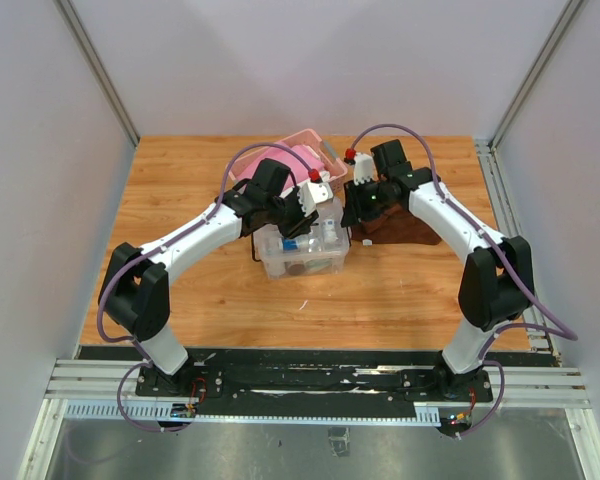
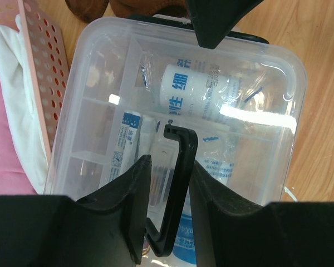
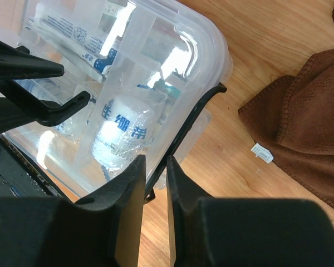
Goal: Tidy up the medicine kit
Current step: Close the medicine box at the center of the board.
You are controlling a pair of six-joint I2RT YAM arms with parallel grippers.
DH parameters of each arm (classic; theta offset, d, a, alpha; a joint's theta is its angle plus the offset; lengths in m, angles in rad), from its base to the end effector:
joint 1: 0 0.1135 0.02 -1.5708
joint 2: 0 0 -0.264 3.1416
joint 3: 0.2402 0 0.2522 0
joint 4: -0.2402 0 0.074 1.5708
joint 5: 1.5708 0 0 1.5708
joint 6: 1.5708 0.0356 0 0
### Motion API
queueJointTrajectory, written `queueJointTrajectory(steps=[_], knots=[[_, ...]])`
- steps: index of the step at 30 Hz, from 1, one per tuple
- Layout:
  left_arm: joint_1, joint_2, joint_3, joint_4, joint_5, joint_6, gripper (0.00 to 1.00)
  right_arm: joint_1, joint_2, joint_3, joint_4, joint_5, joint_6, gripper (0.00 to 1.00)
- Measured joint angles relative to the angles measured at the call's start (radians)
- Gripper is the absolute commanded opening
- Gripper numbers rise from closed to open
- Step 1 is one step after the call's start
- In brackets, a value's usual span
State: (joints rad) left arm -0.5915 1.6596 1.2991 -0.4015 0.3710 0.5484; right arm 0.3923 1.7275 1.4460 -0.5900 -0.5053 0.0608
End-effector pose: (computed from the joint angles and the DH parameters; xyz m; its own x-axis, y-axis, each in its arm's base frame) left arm 0.3010 -0.2178 0.2722 -0.1046 0.6556 -0.7479 0.9280 0.3347 0.1636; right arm 0.3453 0.1615 0.2834 -0.7437 -0.2501 -0.6200 -0.5783 0.7059 0.4089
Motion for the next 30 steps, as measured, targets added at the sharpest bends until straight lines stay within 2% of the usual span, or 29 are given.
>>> queueJointTrajectory(steps=[5,9,13,17,23,30], knots=[[0.000,0.000,-0.002,0.004,0.000,-0.007,0.36,0.001,-0.001,-0.003,0.010,0.002,0.000,0.20],[0.000,0.000,-0.003,0.008,0.000,-0.009,0.36,0.002,-0.002,-0.003,0.010,0.003,-0.002,0.32],[0.000,-0.002,-0.005,0.011,0.000,-0.011,0.36,0.007,-0.002,-0.003,0.003,-0.011,-0.016,0.49],[0.001,-0.007,-0.014,0.023,0.000,-0.016,0.38,0.008,-0.007,-0.003,-0.006,-0.045,-0.034,0.58],[0.012,-0.019,-0.028,0.034,0.000,-0.026,0.46,-0.002,-0.034,-0.003,-0.010,-0.064,-0.048,0.63],[0.029,-0.059,-0.060,0.037,-0.022,-0.033,0.58,-0.042,-0.040,-0.004,0.015,-0.079,-0.035,0.64]])
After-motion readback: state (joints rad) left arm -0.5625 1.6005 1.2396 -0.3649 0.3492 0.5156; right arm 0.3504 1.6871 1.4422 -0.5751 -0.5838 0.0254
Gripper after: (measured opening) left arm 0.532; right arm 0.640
